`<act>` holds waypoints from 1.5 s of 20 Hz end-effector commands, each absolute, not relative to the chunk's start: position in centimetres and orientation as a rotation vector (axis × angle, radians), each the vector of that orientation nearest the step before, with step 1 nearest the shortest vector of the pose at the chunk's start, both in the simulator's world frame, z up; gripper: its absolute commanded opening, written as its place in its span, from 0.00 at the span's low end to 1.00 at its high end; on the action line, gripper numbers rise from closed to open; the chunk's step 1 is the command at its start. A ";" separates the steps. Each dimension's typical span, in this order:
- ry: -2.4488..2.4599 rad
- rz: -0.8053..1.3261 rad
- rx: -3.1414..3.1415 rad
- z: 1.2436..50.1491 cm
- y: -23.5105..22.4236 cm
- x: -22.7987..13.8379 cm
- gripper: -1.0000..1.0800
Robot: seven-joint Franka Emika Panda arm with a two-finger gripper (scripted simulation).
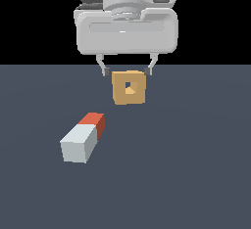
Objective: Insert the peg into the horizontal hole in a box.
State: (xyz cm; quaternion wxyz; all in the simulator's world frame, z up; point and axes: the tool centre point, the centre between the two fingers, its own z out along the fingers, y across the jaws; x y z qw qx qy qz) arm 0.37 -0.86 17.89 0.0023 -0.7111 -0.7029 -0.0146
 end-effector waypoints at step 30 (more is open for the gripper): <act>-2.106 -0.002 -2.331 8.0 -6.1 -10.0 0.96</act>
